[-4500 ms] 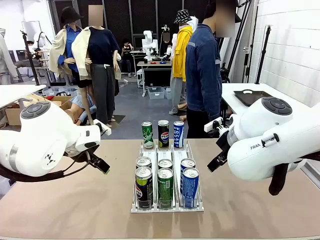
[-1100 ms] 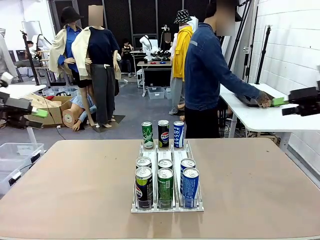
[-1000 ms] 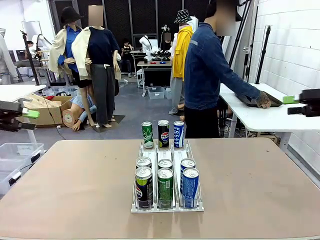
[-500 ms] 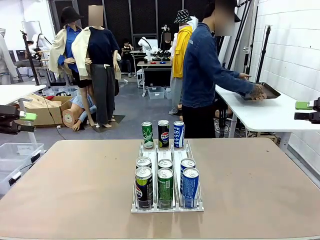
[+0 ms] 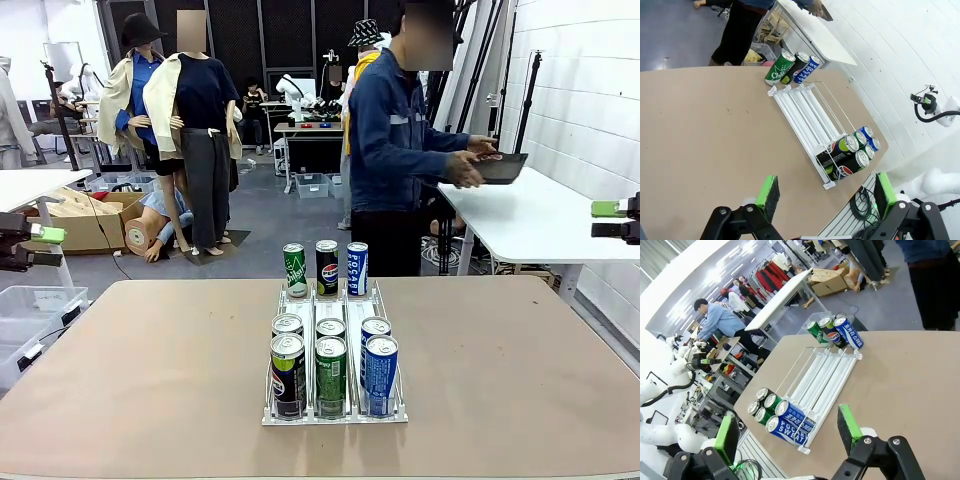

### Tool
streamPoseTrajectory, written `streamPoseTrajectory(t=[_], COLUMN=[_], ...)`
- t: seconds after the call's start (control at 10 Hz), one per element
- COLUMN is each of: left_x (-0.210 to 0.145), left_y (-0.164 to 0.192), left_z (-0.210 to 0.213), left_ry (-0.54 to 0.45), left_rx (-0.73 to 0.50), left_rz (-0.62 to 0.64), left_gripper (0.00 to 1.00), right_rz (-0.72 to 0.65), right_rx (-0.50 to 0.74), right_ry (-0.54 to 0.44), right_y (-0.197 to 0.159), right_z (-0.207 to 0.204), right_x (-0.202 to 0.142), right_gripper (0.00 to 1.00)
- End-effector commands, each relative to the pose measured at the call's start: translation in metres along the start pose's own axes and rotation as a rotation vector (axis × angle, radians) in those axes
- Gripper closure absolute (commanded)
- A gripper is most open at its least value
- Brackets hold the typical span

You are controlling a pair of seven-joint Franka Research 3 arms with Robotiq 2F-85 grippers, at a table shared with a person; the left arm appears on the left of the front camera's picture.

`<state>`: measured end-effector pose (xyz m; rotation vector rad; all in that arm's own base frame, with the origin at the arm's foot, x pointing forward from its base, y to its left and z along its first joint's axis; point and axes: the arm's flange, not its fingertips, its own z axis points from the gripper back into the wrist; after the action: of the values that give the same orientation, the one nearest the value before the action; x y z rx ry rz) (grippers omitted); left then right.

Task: Retrieve and hand over the desired beverage to the person.
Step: Pick up a can of the same type that the person held from the Automatic Can Dispenser.

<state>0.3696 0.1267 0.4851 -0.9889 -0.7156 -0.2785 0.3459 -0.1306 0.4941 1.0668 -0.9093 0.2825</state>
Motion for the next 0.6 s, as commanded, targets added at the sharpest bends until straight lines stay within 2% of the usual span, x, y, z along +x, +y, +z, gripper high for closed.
streamPoseTrajectory(t=[0.0,0.5], left_x=[0.0013,0.0013], left_y=[0.0004,0.0004], left_z=[-0.0008,-0.0008], left_ry=[-0.015,-0.015], left_rx=[-0.016,-0.016], left_rz=[-0.008,-0.008], left_gripper=[0.00,0.00], right_rz=[-0.001,-0.001], right_rx=[0.017,0.017], right_ry=[-0.022,-0.022], right_y=[0.0006,0.0006], right_z=[-0.0028,-0.0028], right_x=[0.0019,0.0019], right_gripper=[0.00,0.00])
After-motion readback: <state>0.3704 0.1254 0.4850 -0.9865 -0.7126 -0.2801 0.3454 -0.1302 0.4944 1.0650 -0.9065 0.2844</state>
